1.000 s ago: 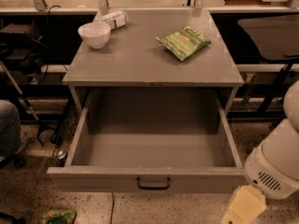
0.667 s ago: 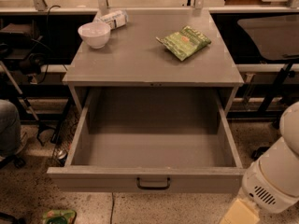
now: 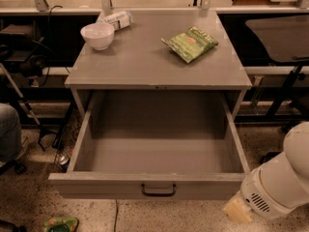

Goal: Close top drawer

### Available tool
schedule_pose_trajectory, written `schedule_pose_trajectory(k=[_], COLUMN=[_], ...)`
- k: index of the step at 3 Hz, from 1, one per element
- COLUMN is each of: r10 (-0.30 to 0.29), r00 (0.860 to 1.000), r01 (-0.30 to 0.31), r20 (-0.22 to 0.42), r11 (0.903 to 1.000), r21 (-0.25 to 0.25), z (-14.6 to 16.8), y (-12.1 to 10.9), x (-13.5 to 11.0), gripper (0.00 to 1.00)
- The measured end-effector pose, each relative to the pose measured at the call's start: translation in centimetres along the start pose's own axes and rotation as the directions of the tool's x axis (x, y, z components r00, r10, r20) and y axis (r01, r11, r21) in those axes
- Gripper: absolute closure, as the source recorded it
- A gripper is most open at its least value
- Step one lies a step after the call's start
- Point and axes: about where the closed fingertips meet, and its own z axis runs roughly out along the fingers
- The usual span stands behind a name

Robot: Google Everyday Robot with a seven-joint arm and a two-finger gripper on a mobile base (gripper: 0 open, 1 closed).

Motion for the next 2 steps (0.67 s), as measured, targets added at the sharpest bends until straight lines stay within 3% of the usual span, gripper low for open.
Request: schedule_pose_trajectory(k=[1,2], r10=[0.010,0.020], r00=[1.000,1.000], r01=[-0.010,-0.020], r20=[0.000,0.021], r11=[1.0000,0.9997], r21=[0.000,-0.015], z=[0.5,3.2], y=[0.0,-0.7], x=[0.1,0.3], gripper=[0.98,1.00])
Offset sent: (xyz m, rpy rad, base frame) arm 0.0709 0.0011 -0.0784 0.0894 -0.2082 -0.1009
